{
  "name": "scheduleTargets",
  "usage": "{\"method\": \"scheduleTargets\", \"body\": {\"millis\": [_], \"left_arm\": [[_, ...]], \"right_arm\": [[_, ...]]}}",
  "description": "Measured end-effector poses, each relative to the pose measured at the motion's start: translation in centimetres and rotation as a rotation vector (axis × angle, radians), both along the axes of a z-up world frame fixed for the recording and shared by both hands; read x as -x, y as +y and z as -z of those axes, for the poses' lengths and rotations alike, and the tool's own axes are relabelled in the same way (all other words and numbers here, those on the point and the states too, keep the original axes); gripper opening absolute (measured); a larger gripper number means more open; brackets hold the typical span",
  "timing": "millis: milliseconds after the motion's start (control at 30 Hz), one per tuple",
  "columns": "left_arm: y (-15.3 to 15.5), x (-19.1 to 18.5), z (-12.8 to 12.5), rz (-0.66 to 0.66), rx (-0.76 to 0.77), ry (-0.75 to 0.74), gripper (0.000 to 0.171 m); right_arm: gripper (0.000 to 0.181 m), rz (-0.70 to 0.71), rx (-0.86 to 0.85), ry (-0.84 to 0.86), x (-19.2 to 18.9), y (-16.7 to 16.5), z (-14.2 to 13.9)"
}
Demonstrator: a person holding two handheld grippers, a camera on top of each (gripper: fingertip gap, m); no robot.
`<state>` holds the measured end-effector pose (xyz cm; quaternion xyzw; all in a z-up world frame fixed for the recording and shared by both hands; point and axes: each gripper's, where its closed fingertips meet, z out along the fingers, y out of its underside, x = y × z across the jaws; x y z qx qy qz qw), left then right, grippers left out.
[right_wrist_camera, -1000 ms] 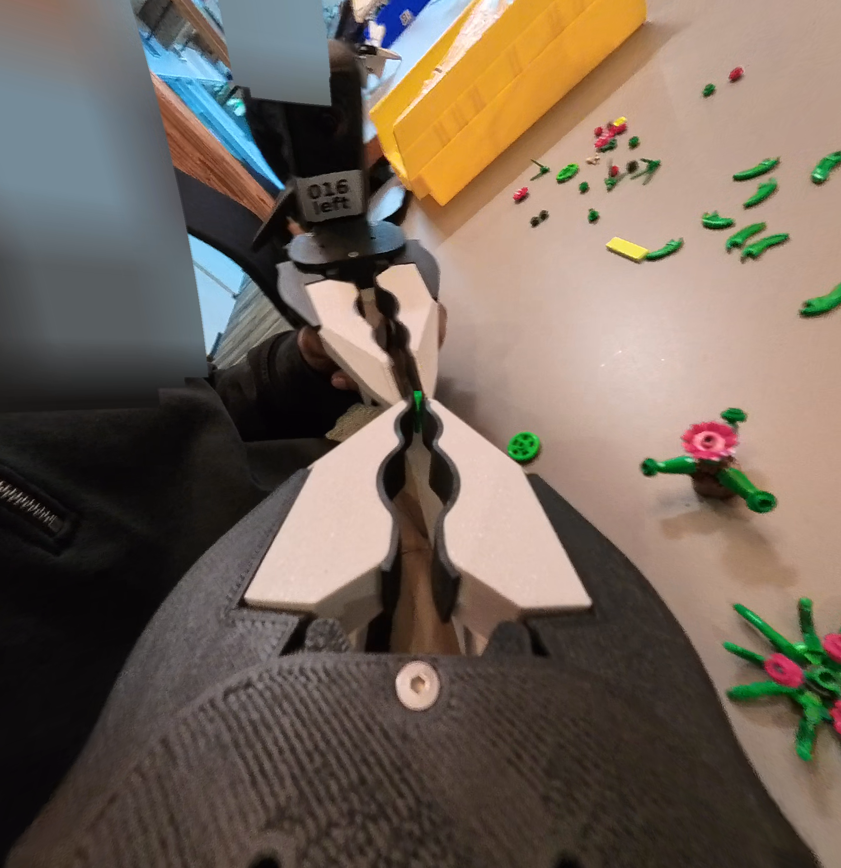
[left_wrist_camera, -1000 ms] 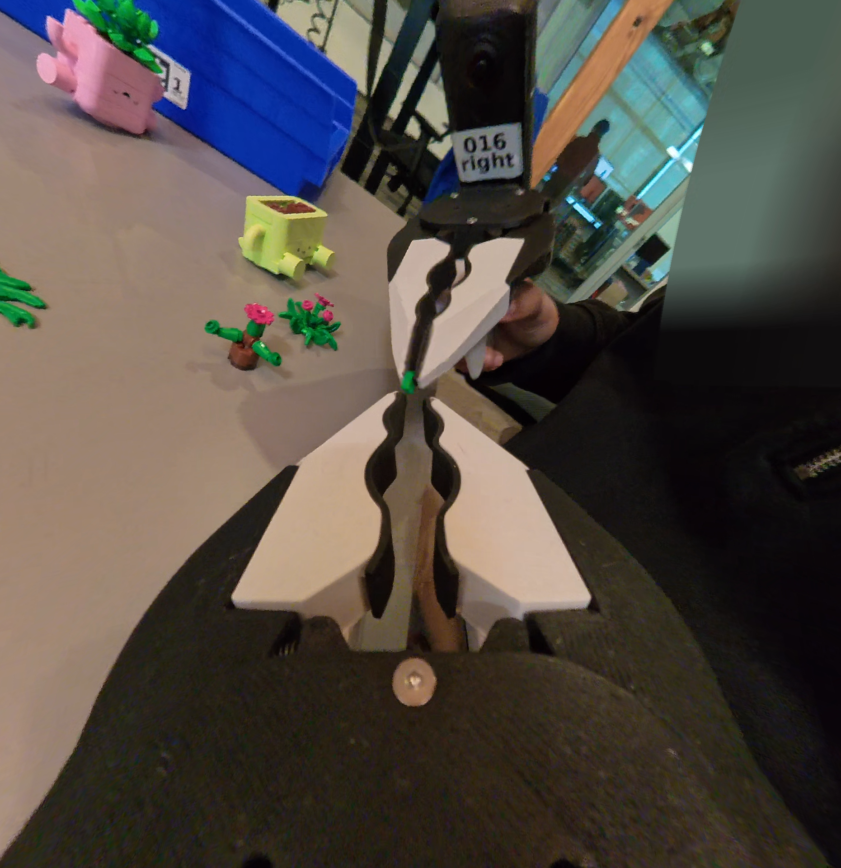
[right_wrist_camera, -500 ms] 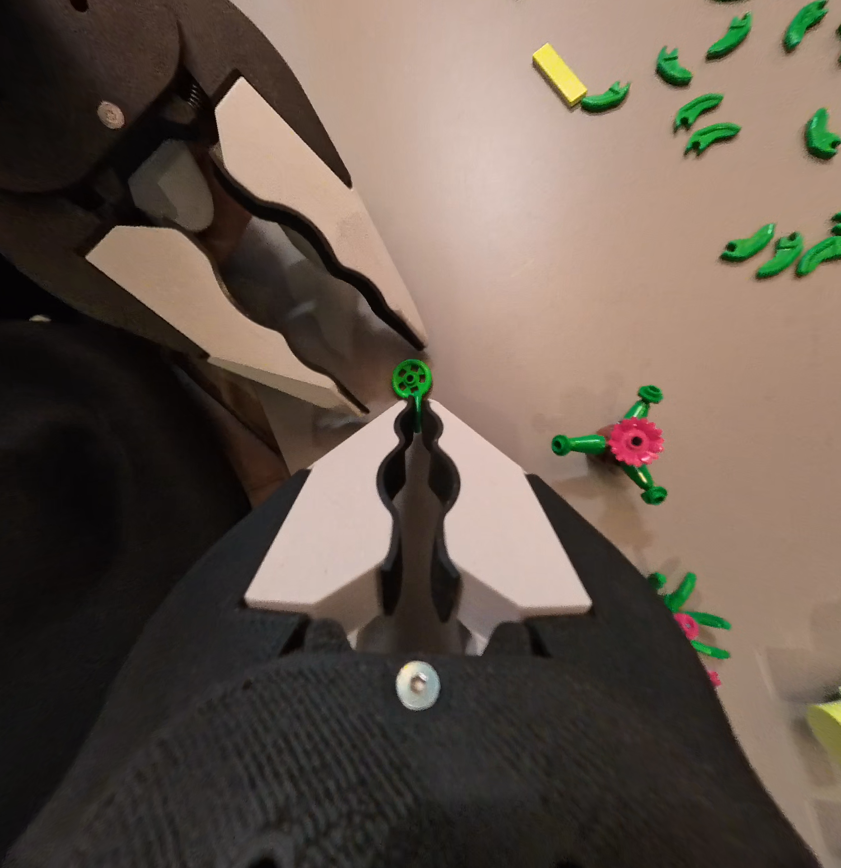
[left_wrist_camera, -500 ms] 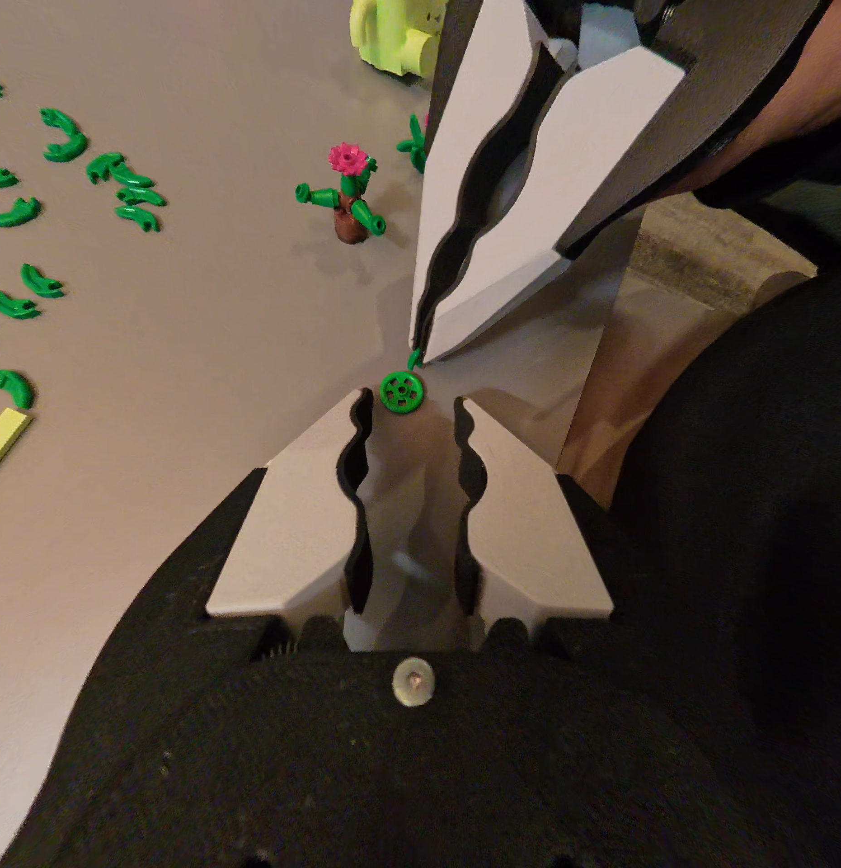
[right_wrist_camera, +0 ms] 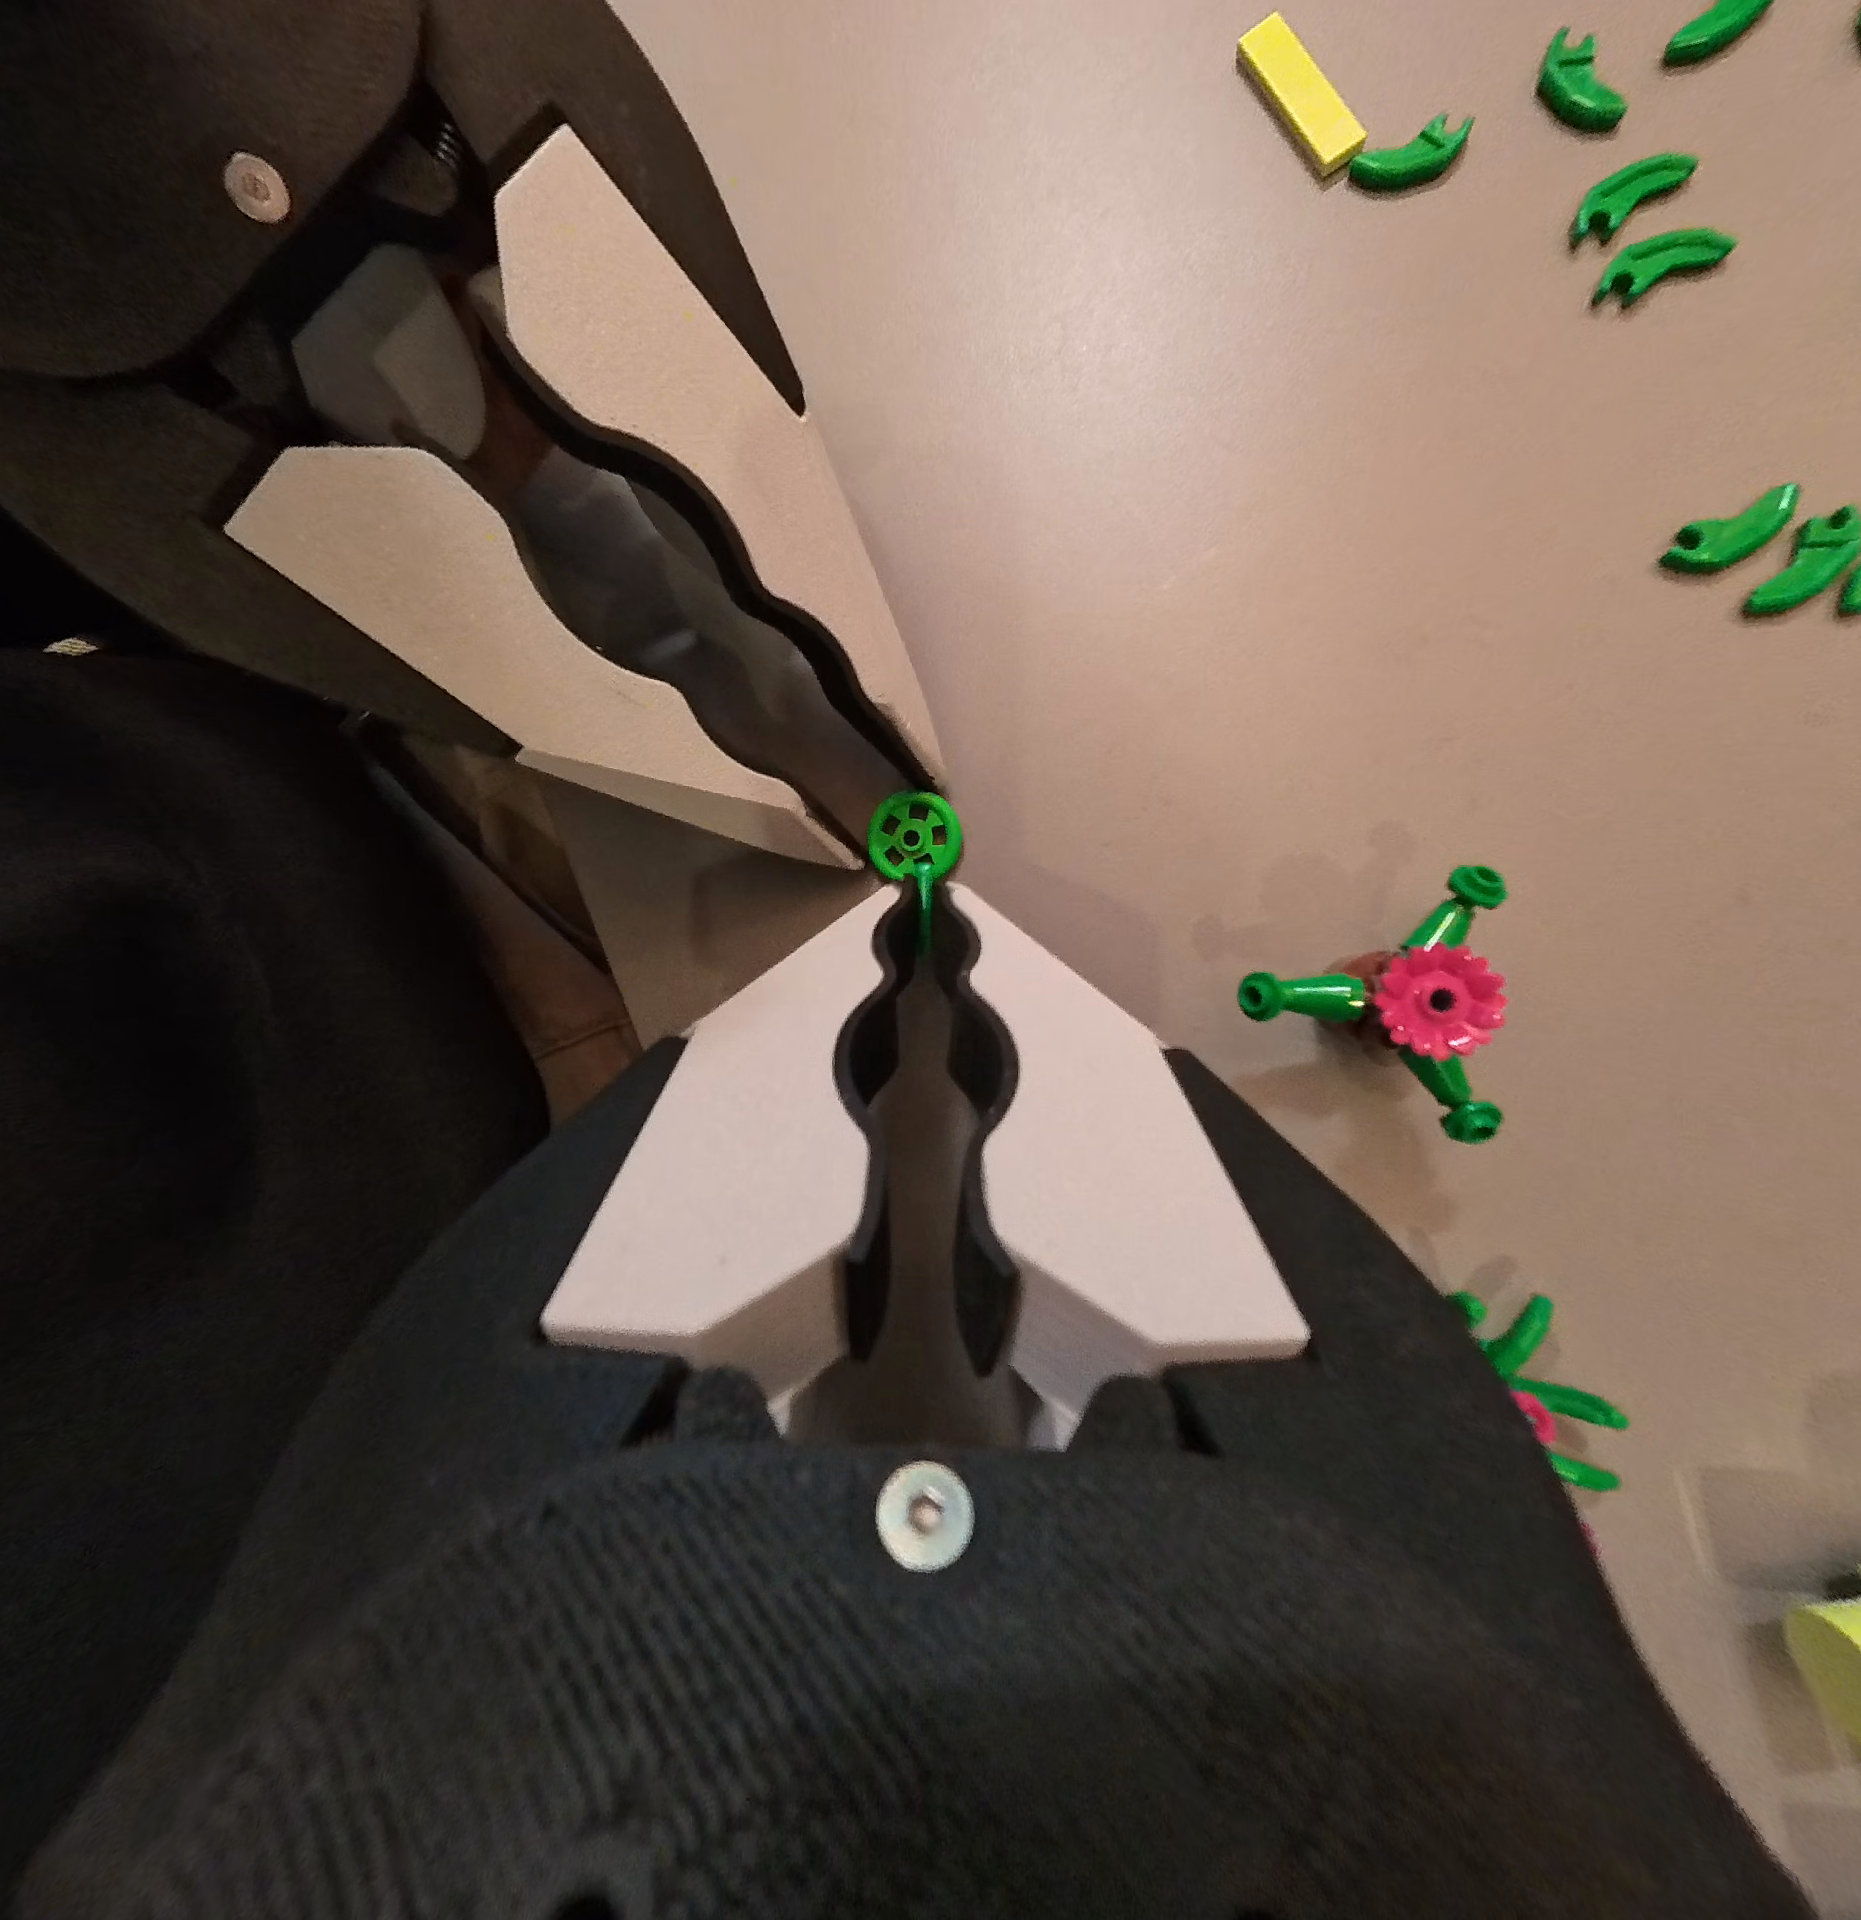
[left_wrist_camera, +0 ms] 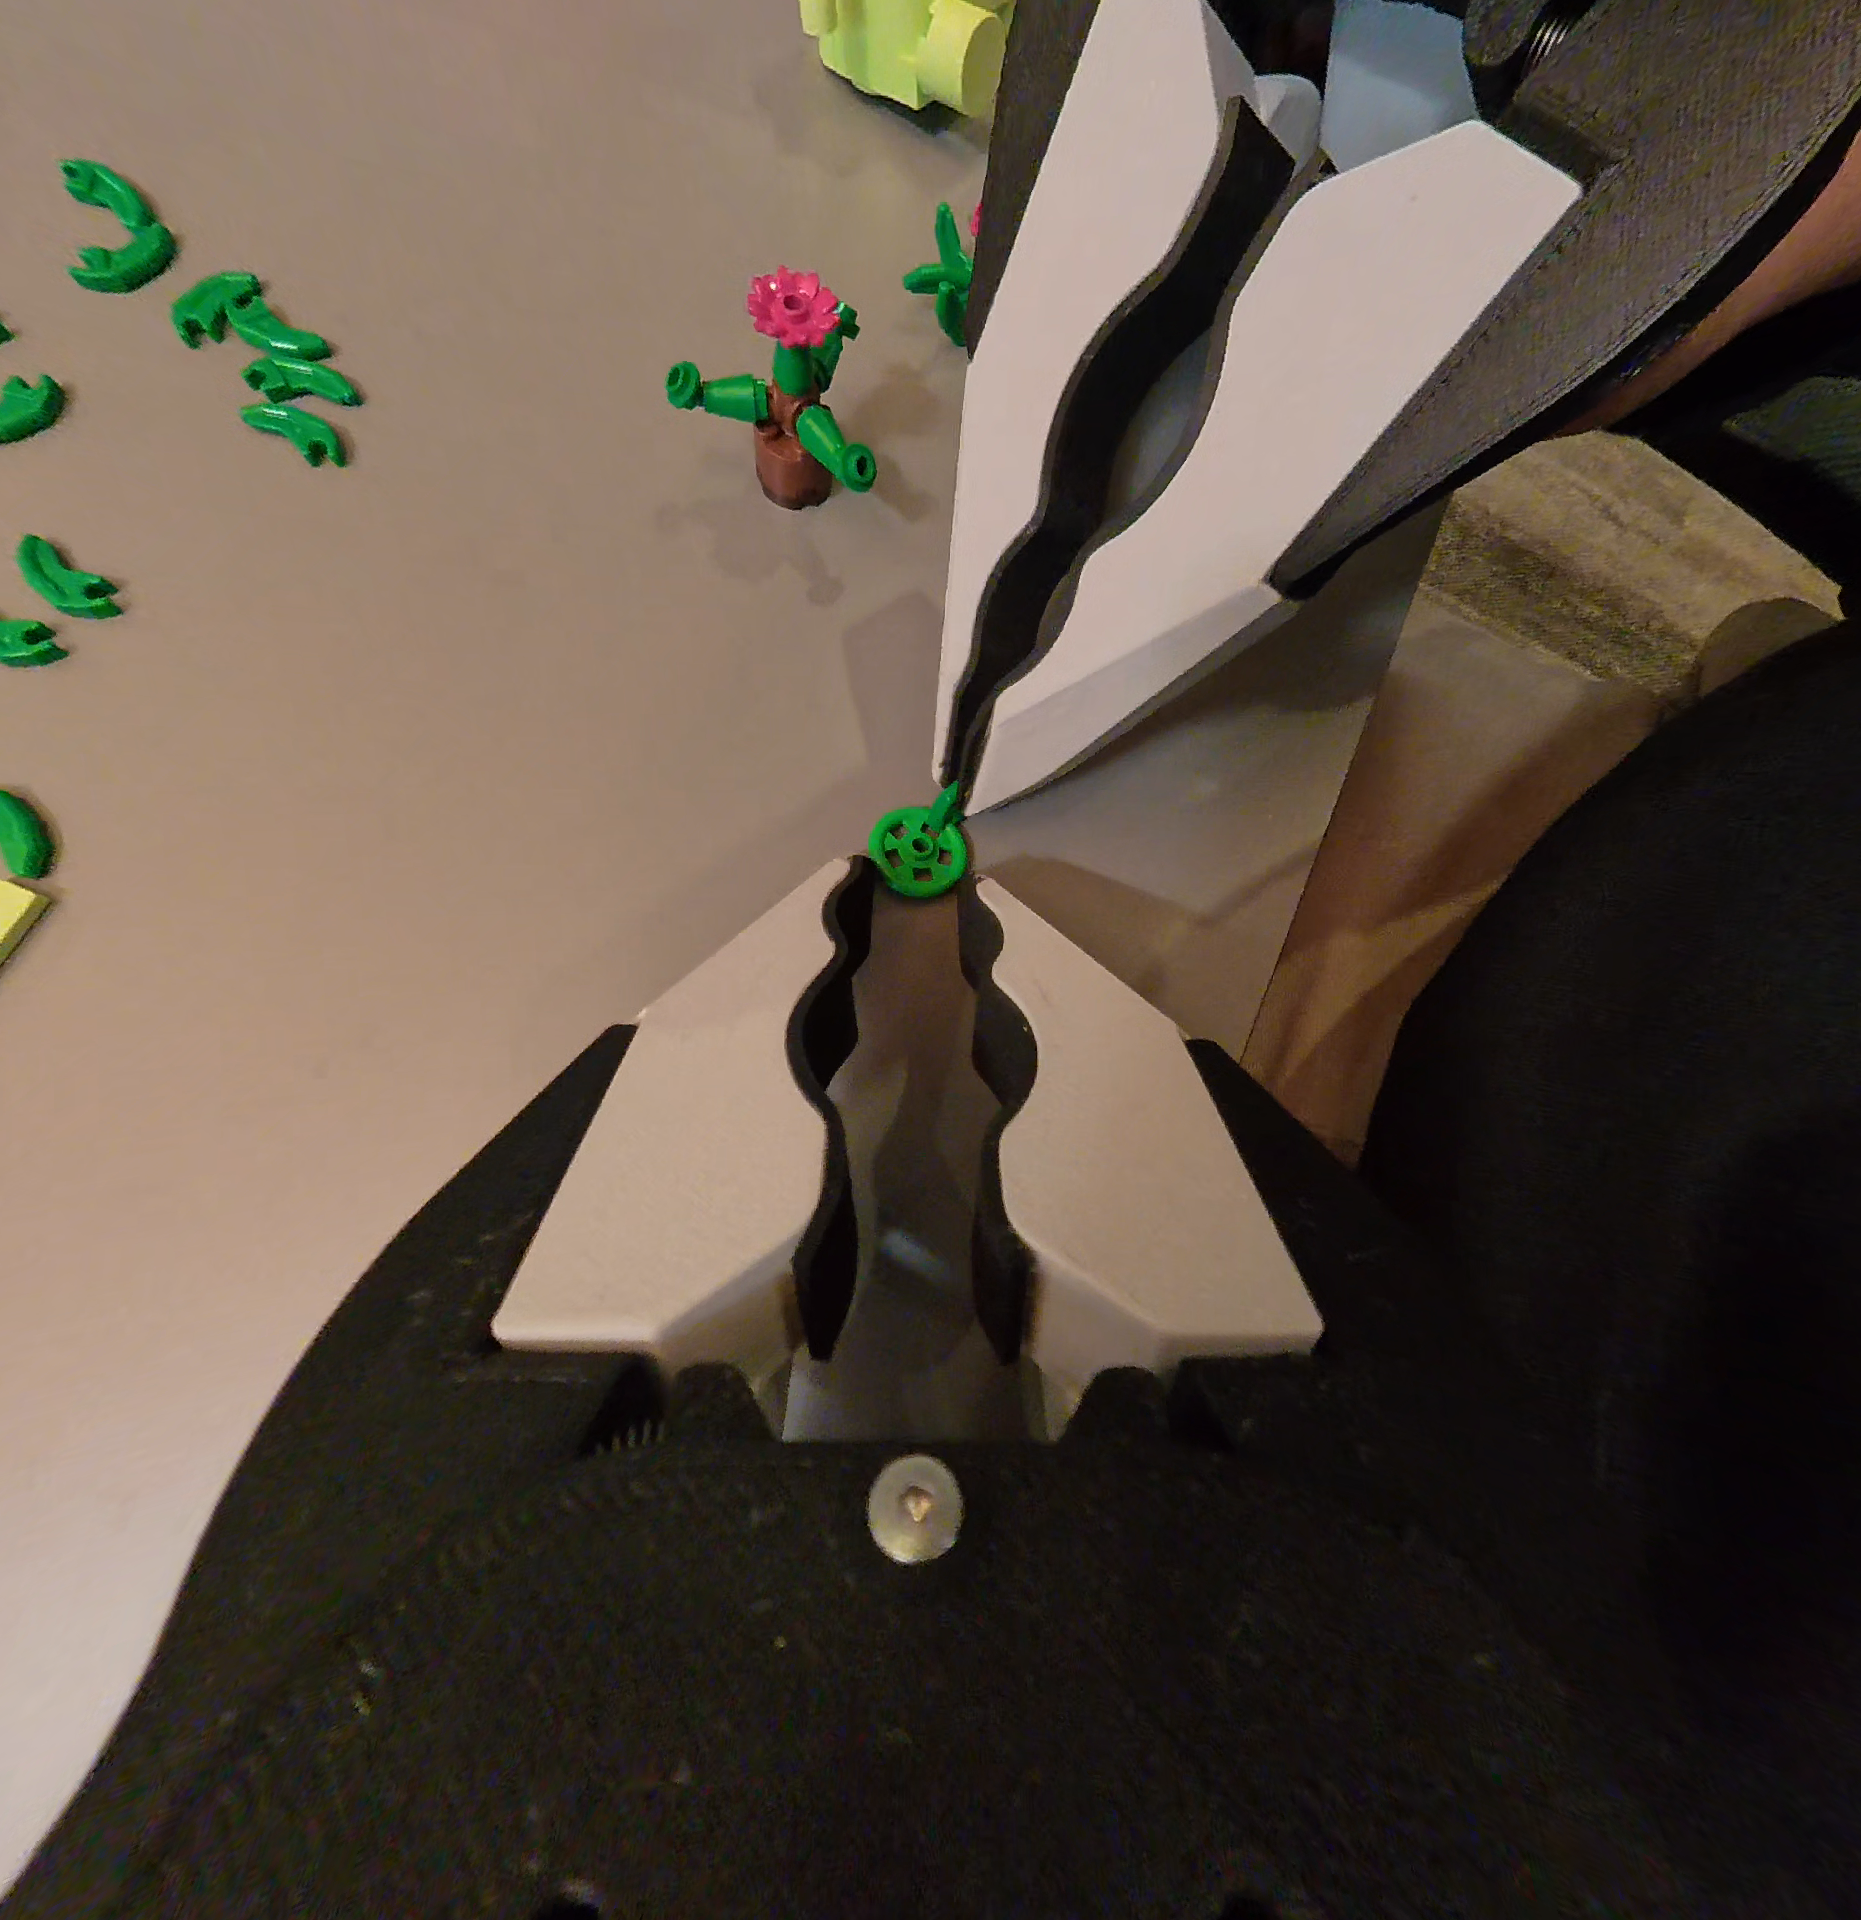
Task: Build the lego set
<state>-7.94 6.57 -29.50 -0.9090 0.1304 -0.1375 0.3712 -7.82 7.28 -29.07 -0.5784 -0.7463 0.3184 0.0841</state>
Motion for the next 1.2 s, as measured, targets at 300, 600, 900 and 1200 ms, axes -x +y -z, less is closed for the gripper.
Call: {"method": "scheduleTargets", "body": {"millis": [300, 600, 900, 1200], "left_arm": [[0.13, 0.06, 0.03, -0.006, 0.000, 0.004, 0.015], [0.11, 0.00, -0.03, -0.003, 0.004, -0.017, 0.015], [0.16, 0.06, -0.14, -0.005, -0.003, -0.019, 0.026], [0.42, 0.19, -0.13, -0.007, -0.016, 0.017, 0.022]], "right_arm": [[0.000, -0.111, -0.130, -0.016, 0.10, 0.12, 0.01], [0.000, -0.200, -0.223, -0.031, 0.20, 0.15, -0.31], [0.000, -0.202, -0.203, -0.027, 0.12, 0.31, -0.16], [0.001, -0.223, -0.193, -0.037, 0.10, 0.09, 0.01]]}}
